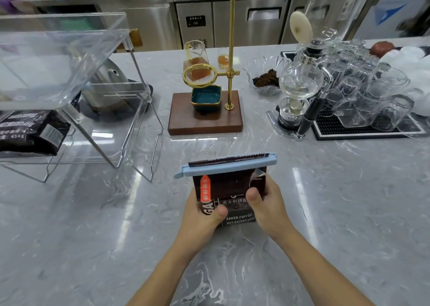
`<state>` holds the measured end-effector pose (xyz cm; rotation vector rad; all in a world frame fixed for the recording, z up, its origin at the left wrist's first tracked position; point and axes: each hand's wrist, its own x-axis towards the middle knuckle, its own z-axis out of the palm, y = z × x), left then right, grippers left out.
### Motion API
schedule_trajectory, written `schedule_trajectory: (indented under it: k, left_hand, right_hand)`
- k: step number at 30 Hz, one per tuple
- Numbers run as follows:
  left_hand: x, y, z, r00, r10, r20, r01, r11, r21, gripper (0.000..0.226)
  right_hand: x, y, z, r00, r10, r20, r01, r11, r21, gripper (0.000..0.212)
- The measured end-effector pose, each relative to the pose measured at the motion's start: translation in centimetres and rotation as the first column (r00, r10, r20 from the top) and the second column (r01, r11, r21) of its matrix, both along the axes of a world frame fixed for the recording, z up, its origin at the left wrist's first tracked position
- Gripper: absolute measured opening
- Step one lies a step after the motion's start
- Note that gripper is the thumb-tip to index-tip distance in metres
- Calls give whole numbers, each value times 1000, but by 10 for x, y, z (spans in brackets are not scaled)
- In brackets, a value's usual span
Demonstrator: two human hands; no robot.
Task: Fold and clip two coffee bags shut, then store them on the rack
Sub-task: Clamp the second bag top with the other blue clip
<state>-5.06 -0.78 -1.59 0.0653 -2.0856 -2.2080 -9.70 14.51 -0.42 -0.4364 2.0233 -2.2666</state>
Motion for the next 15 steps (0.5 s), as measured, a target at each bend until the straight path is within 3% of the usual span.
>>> schedule_trajectory:
  k: [4, 6, 10, 15]
  left_hand:
    - [-9, 6, -6, 997, 80, 1, -80, 996, 31, 71]
    - [-16, 7, -8, 988, 150, 43, -150, 989, -6, 70]
    - [-32, 13, -12, 952, 275, 134, -267, 961, -75, 38]
    - [-48, 15, -8, 917, 346, 199, -312, 932, -185, 39]
  right_hand:
    - [-7, -2, -18, 999, -33, -12, 34, 998, 57, 69]
    - [-10, -3, -25, 998, -62, 13, 61, 995, 77, 72]
    - [-15, -12, -32, 975, -217, 49, 211, 972, 100, 44]
    - [-29, -17, -32, 950, -293, 107, 275, 948, 158, 19]
